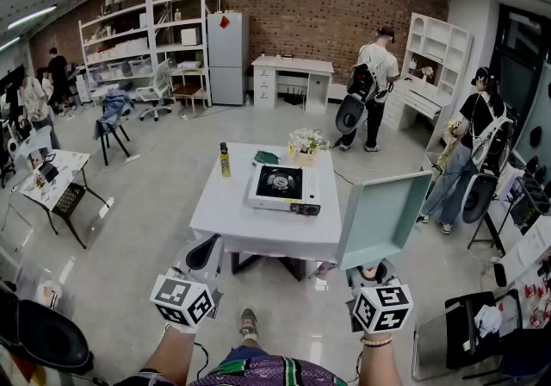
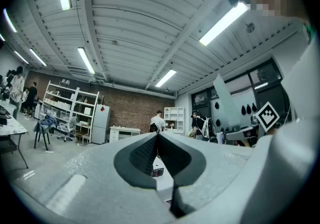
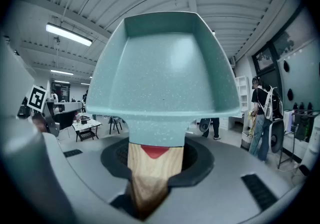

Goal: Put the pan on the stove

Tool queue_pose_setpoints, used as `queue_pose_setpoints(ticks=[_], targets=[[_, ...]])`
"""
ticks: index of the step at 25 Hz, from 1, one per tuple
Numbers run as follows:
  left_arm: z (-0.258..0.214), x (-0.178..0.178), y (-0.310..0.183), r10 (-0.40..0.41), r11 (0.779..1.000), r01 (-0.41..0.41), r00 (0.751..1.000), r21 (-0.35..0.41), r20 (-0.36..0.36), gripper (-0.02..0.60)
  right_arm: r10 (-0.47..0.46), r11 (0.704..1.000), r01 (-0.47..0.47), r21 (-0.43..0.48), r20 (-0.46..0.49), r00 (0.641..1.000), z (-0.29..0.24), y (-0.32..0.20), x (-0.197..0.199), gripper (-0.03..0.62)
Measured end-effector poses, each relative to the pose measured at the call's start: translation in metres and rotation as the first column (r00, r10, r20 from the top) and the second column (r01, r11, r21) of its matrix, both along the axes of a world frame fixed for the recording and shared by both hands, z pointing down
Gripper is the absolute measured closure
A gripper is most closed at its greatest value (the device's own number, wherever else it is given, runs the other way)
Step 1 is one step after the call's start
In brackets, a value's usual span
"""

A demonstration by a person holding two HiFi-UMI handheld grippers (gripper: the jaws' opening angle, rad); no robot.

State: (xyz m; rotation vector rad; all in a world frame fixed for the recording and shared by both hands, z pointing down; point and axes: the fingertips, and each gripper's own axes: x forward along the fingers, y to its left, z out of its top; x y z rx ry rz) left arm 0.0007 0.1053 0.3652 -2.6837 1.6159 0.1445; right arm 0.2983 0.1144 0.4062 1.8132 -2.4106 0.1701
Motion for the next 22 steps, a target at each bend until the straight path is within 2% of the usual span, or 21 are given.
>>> queue_pose_setpoints(ticks=[22], targets=[[0.003,-0.003,0.017,-0.008,1.000,0.008,1.000,-0.012,-0.003,0.563,-0.021,0.999,0.021,0.033,-0.009,1.000,-0.008,0.010,-0.006,0.451]])
